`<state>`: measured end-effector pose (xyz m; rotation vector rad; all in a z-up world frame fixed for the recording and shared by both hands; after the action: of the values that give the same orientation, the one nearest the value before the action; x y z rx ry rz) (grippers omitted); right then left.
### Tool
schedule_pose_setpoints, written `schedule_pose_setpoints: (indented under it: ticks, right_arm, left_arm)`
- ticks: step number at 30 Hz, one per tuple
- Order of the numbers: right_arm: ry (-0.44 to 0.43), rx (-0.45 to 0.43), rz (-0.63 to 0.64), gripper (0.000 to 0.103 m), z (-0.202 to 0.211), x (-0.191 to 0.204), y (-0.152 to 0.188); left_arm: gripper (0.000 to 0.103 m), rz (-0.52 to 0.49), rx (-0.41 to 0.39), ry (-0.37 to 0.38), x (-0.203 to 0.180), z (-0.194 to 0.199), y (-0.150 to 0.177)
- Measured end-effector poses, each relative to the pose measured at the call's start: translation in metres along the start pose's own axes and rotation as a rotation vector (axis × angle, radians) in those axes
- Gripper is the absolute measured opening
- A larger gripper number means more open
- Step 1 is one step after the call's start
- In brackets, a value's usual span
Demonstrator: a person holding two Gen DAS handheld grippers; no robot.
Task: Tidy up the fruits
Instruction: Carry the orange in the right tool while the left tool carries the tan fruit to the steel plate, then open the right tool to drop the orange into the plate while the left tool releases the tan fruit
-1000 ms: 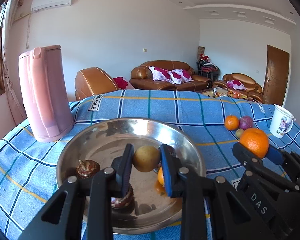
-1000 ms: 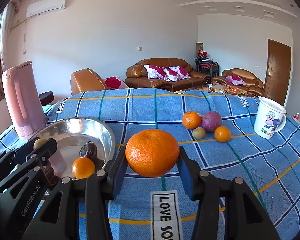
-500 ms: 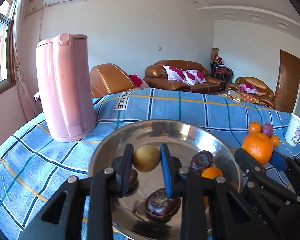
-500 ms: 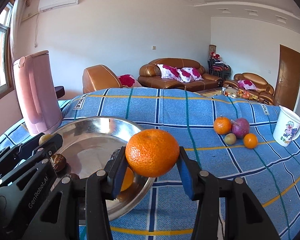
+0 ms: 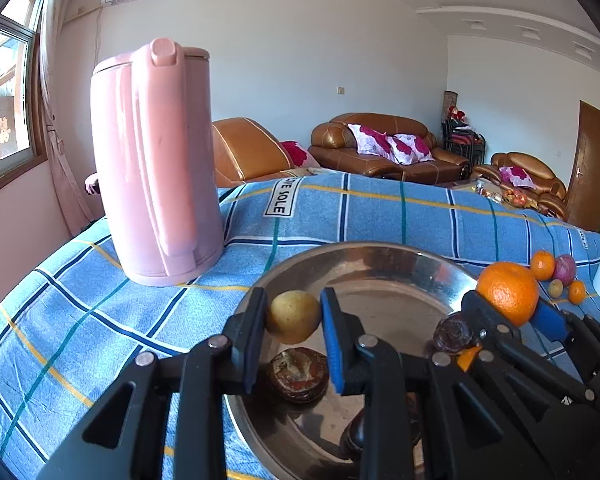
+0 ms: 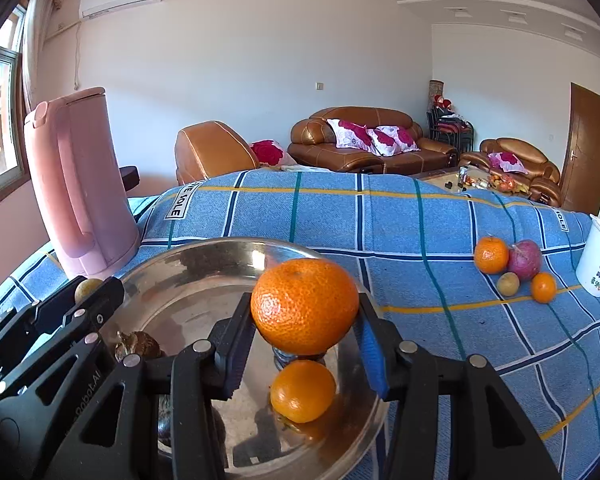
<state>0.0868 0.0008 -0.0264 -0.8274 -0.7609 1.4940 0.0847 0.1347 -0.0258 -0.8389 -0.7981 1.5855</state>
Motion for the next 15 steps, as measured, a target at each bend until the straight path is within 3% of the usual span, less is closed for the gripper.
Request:
schedule_pose_setpoints:
  ticks: [15]
  right_arm:
    - [-0.067,0.118,-0.051,0.051,-0.042,0.009,-0.005]
  left_arm:
    - [0.029,-0.016,0.095,-0.022,0.0,-0.031,-0.005]
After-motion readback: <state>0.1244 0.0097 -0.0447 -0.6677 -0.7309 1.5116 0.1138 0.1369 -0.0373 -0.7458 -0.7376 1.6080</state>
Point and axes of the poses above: each gripper's, at about its wrist camera, not at the fingertips, and z roughly against the way its jaws point, x to its left, y to its underside, the point moved 3 cm from there along -z, roughly the way its jaws point, and after that the axes turned 6 degrees about z, right-handed, at the moved point
